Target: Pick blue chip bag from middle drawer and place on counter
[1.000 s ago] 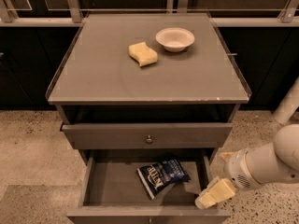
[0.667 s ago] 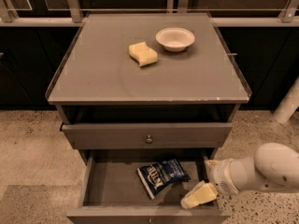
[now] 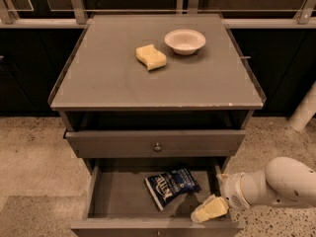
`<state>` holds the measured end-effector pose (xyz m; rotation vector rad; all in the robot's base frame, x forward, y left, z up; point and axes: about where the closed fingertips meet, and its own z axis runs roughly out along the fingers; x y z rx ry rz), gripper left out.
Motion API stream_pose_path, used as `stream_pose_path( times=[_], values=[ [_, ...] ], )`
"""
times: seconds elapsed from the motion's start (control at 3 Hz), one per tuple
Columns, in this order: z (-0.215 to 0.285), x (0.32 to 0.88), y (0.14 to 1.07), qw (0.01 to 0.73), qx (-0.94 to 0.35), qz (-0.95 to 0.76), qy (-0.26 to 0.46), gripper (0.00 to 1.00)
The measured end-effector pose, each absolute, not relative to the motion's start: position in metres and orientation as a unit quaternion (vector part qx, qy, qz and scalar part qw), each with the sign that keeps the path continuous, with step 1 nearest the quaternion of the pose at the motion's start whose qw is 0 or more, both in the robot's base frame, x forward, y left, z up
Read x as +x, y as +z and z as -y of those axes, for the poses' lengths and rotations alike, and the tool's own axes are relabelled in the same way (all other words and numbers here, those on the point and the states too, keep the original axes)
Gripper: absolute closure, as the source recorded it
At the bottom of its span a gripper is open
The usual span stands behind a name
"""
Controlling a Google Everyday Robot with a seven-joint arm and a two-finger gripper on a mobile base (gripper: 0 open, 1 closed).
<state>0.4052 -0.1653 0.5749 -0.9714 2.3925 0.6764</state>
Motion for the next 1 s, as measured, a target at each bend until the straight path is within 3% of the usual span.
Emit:
stream_pose_path(
  times=[1.0],
  values=[
    [0.108, 0.462, 0.516, 0.305, -0.388, -0.831, 0.257, 0.00]
  ],
)
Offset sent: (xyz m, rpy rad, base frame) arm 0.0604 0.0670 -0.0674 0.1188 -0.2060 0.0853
